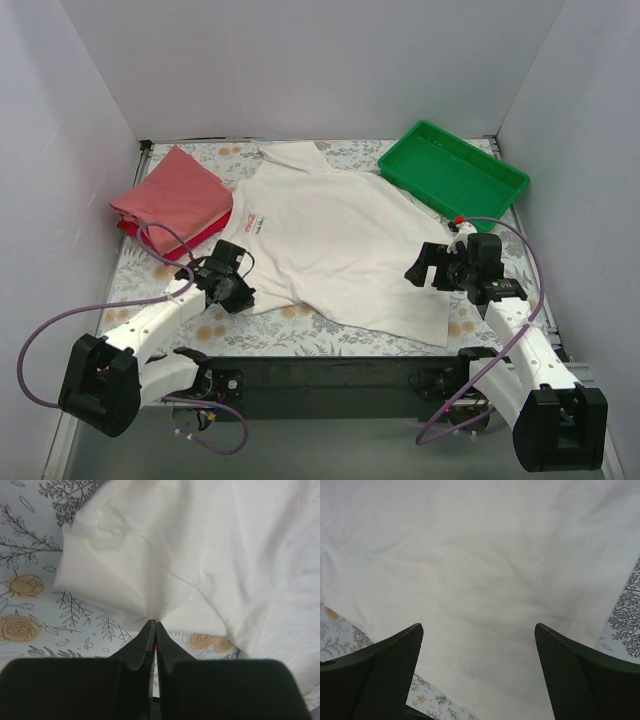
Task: Fold and stack the t-shirts
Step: Flatten the tshirt out
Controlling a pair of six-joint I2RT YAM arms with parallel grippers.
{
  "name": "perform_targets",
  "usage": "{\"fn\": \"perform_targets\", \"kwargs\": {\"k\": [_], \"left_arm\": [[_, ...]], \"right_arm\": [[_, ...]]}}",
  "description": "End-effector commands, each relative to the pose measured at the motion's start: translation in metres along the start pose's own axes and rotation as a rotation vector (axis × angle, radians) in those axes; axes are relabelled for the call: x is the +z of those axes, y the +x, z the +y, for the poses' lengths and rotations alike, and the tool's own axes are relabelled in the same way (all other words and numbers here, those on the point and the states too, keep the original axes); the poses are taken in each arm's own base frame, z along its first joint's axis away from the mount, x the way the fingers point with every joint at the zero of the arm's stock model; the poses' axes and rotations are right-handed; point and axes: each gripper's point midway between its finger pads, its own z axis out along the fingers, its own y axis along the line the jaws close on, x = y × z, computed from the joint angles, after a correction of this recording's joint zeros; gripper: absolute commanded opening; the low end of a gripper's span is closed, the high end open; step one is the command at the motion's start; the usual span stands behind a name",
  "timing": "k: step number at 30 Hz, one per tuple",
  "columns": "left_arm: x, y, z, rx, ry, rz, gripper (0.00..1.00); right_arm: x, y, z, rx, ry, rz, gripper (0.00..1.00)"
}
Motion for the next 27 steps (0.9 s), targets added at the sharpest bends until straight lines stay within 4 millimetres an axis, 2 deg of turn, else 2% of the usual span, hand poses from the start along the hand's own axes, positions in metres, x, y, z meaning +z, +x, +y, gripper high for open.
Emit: {"fn": "perform_targets", "kwargs": {"k": [1, 5, 7, 9, 10, 12, 16, 17, 20, 21, 23, 24, 25, 26, 27], "left_arm": [[-0.005, 0.017, 0.010, -0.015, -0.015, 0.024, 0.00], [-0.006, 0.035, 0.028, -0.042, -0.069, 0.073, 0.00], [-0.008, 0.034, 0.031, -0.079, -0.074, 0.052, 0.01], [-0.011, 0.027, 0.031, -0.109, -0.076, 0.007, 0.31], [-0.013, 0.022, 0.029, -0.124, -0.074, -0.016, 0.42], [-0.013, 0.012, 0.030, -0.141, -0.083, -0.065, 0.74], [-0.007, -0.006, 0.035, -0.182, -0.155, -0.157, 0.76], [-0.005, -0.010, 0.031, -0.191, -0.152, -0.169, 0.76], [0.007, -0.014, 0.031, -0.189, -0.188, -0.183, 0.66], [0.008, -0.016, 0.028, -0.191, -0.187, -0.179, 0.56], [0.015, -0.017, 0.027, -0.181, -0.205, -0.172, 0.47], [0.015, -0.019, 0.025, -0.182, -0.209, -0.177, 0.38], [0.015, -0.020, 0.024, -0.184, -0.218, -0.176, 0.05], [0.014, -0.019, 0.027, -0.178, -0.242, -0.172, 0.00], [0.012, -0.019, 0.026, -0.171, -0.246, -0.167, 0.00]], "right_arm": [[0.000, -0.007, 0.000, -0.031, -0.005, -0.035, 0.98], [0.001, -0.005, -0.001, -0.032, -0.005, -0.028, 0.98], [0.002, -0.004, -0.001, -0.027, -0.004, -0.022, 0.98], [0.002, -0.003, -0.001, -0.029, -0.008, -0.016, 0.98], [0.002, -0.003, 0.000, -0.027, -0.012, -0.014, 0.98], [0.003, -0.002, -0.001, -0.027, -0.011, -0.010, 0.98], [0.002, -0.002, -0.001, -0.031, -0.012, -0.013, 0.98], [0.002, -0.002, -0.001, -0.035, -0.010, -0.015, 0.98], [0.003, -0.002, -0.002, -0.033, -0.004, -0.012, 0.98], [0.003, -0.002, -0.003, -0.033, -0.002, -0.011, 0.98], [0.003, -0.001, -0.003, -0.030, -0.001, -0.010, 0.98], [0.003, 0.000, -0.003, -0.030, -0.003, -0.008, 0.98], [0.003, 0.000, -0.002, -0.030, -0.006, -0.007, 0.98], [0.004, 0.001, -0.003, -0.028, -0.006, -0.002, 0.98], [0.004, 0.001, -0.003, -0.029, -0.004, -0.005, 0.98]]}}
